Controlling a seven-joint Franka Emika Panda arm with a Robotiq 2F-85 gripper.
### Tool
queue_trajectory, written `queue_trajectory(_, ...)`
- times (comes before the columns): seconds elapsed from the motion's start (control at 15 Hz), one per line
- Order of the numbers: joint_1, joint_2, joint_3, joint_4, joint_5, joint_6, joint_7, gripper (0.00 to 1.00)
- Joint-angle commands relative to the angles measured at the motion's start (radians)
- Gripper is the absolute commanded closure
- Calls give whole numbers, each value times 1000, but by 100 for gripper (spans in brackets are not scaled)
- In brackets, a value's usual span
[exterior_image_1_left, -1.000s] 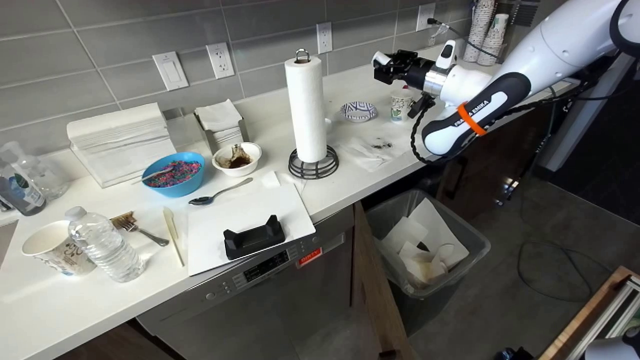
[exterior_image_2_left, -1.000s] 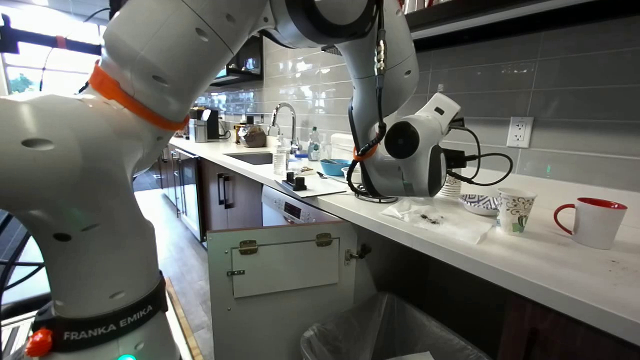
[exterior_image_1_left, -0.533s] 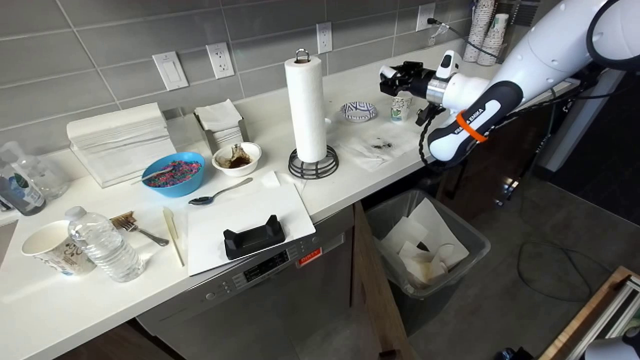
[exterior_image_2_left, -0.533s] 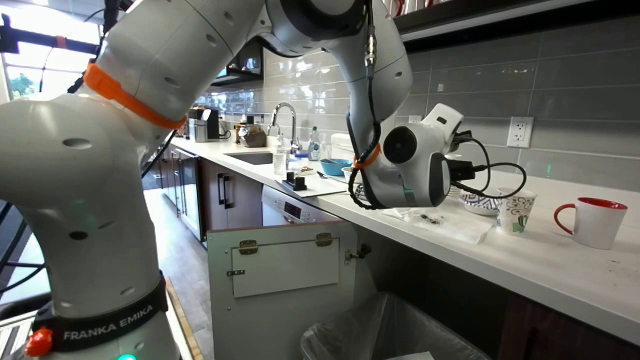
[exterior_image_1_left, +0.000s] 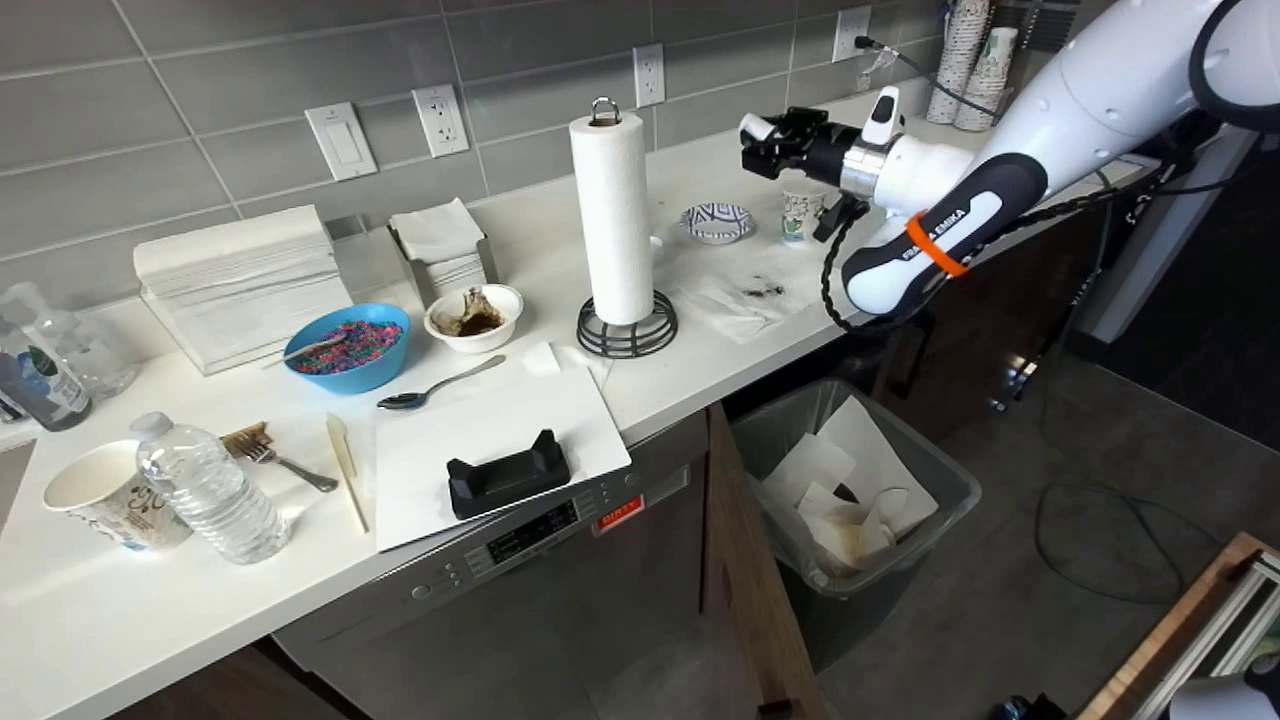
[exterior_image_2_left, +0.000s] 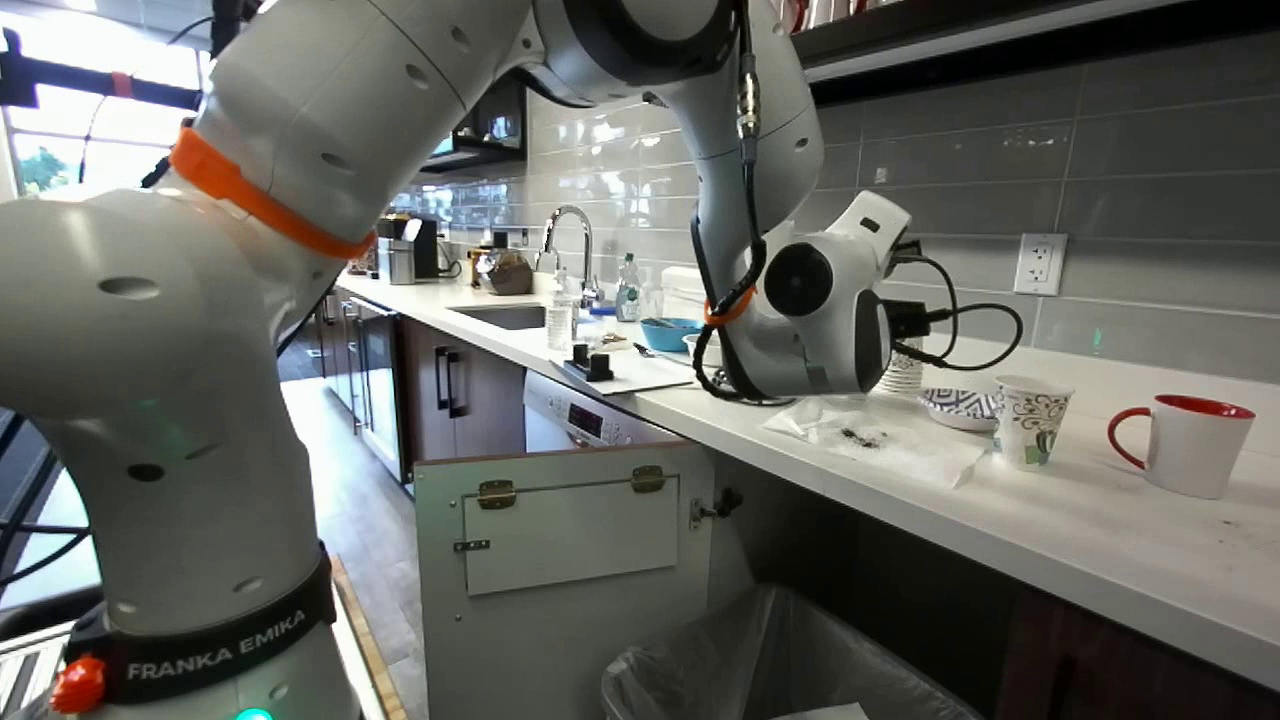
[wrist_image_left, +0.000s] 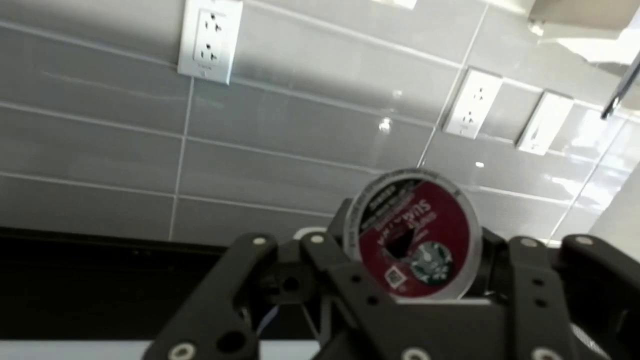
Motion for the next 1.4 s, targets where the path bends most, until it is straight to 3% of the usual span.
queue_trajectory(0.0,-162,25,200,55,-99,13,4,86)
queue_trajectory(0.27,-216,28,246,16,-115,27,0,86)
queue_trajectory(0.6,-200,7,208,-42,-87,-9,-25,86)
queue_trajectory(0.67,-69,-26,43,-38,-52,20,43,86)
queue_trajectory(1.0,82,-88,-133,-91,26,-108,-26,86)
queue_trajectory(1.33,170,-164,-211,-127,27,-342,-82,86)
